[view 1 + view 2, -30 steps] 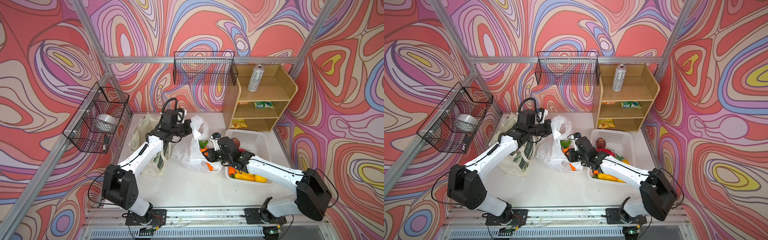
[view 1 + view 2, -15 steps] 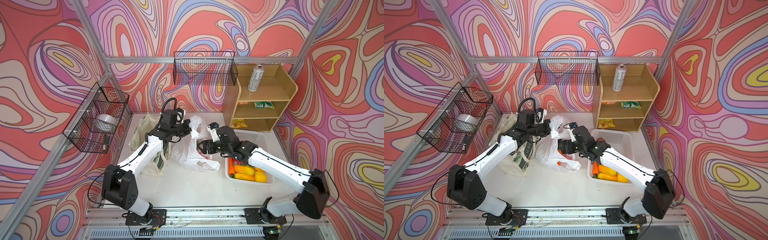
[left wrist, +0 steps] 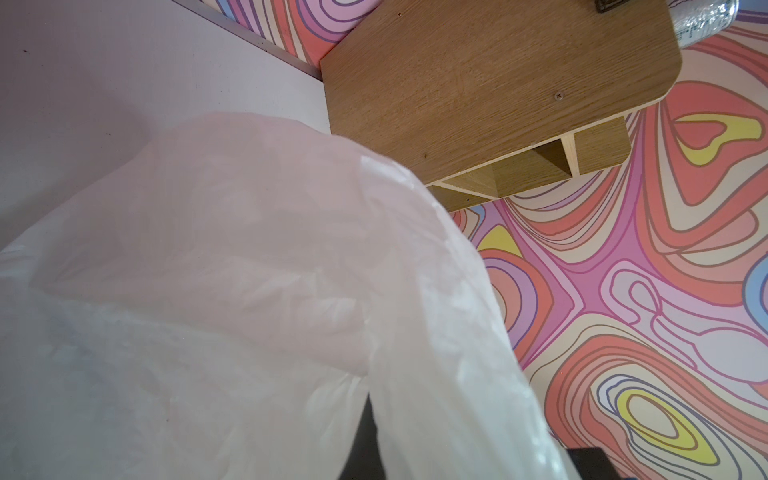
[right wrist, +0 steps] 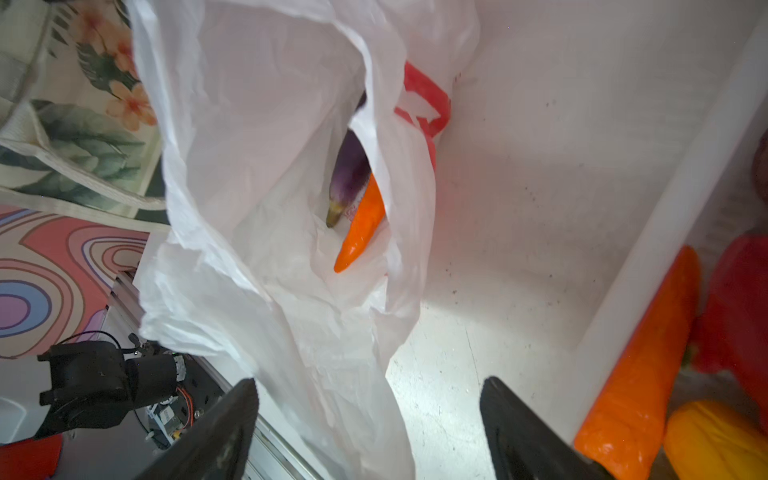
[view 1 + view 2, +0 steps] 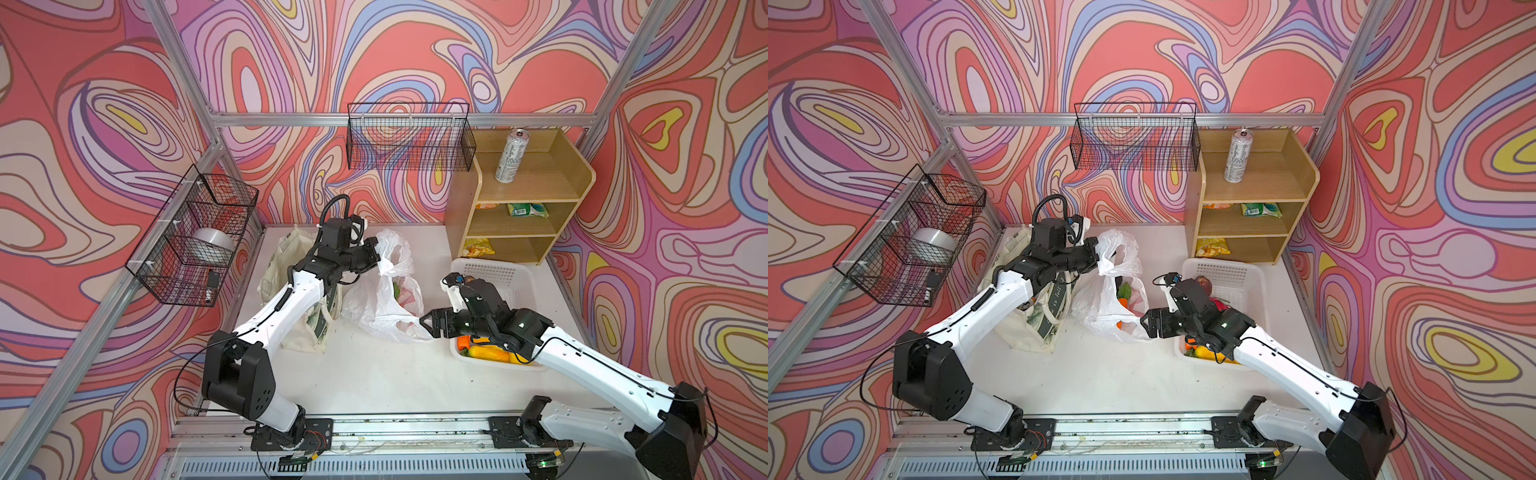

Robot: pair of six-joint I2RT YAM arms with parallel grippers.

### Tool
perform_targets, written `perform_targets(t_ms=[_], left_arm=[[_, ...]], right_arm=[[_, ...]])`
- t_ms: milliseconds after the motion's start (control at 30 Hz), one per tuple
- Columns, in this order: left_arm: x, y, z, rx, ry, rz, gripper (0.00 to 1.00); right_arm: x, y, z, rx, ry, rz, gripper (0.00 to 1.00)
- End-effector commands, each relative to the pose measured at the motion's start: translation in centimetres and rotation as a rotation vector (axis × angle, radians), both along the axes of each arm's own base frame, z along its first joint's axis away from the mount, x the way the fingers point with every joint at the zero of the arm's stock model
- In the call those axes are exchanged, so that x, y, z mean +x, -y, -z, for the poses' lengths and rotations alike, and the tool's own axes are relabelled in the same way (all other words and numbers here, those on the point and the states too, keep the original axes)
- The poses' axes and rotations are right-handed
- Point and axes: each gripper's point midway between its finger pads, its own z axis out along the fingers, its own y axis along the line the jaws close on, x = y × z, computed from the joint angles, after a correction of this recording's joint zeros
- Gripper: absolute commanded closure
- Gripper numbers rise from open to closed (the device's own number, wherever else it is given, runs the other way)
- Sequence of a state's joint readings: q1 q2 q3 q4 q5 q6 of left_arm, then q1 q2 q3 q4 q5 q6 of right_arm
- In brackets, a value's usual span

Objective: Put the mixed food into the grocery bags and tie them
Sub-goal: 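Release the carrot into the bag and draw the right gripper back, then grasp the bag's other handle with the right gripper while left holds its handle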

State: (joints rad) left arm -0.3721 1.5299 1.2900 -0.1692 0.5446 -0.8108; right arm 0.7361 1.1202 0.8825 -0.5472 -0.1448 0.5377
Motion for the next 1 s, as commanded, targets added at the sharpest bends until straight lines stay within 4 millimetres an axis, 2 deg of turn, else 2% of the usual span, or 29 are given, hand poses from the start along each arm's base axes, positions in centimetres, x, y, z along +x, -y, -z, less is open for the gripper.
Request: perform_targets(t_ms=[0,67,133,167,200,233,267,367,433,500,600,733,833,967], left_arm=[[0.4,-0.3,-1.8,0.002,0.045,-0.006,1.00],[0.4,-0.2,-1.9,0.004,0.046,-0.005,1.00],[0.5,-0.3,-1.9,0.009,0.048,-0.008,1.00],[0.6,-0.3,-1.9,0.010,0.050,-0.009,1.00],[0.7,-0.4,-2.1,0.009,0.052,-0.012,1.00],[0.8,-0.6,-2.6,0.005,0.058,-0.017,1.00],[0.9,-0.9,-3.1,0.007,0.068,-0.028,1.00],[0.4,-2.1,-6.4,-0.001,0.142,-0.073,1.00],[-0.2,-2.7,-8.4,-0.009,0.183,-0.097,1.00],[-1.0,-3.3,-9.5,-0.025,0.201,-0.120,1.00],[-1.8,-4.2,-9.4,-0.068,0.191,-0.173,1.00],[-2.6,-4.9,-7.9,-0.159,0.153,-0.241,1.00],[-3.3,-4.4,-5.9,-0.182,0.134,-0.251,0.98],[-3.6,-3.3,-3.3,-0.152,0.120,-0.205,0.83]], right_arm=[[-1.6,-0.8,0.4,0.047,-0.043,-0.041,0.13],[-1.4,-1.0,0.7,0.056,-0.041,-0.033,0.17],[-0.6,-1.4,0.5,0.068,-0.021,-0.019,0.32],[0.1,-1.5,0.2,0.067,-0.001,-0.003,0.45],[0.9,-1.5,-0.6,0.056,0.029,0.016,0.66],[2.0,-1.3,-1.9,0.036,0.077,0.040,0.84],[3.1,-1.1,-3.5,0.017,0.123,0.067,0.98],[6.9,0.2,-9.8,-0.023,0.261,0.143,1.00],[9.4,1.1,-13.5,0.022,0.304,0.155,1.00],[11.4,1.9,-16.1,0.038,0.338,0.163,1.00],[13.4,2.3,-18.7,0.017,0.385,0.152,1.00],[15.0,2.1,-19.1,-0.001,0.420,0.089,1.00],[15.2,1.6,-17.3,-0.023,0.438,0.005,1.00],[15.2,2.0,-14.5,-0.079,0.462,-0.041,1.00]])
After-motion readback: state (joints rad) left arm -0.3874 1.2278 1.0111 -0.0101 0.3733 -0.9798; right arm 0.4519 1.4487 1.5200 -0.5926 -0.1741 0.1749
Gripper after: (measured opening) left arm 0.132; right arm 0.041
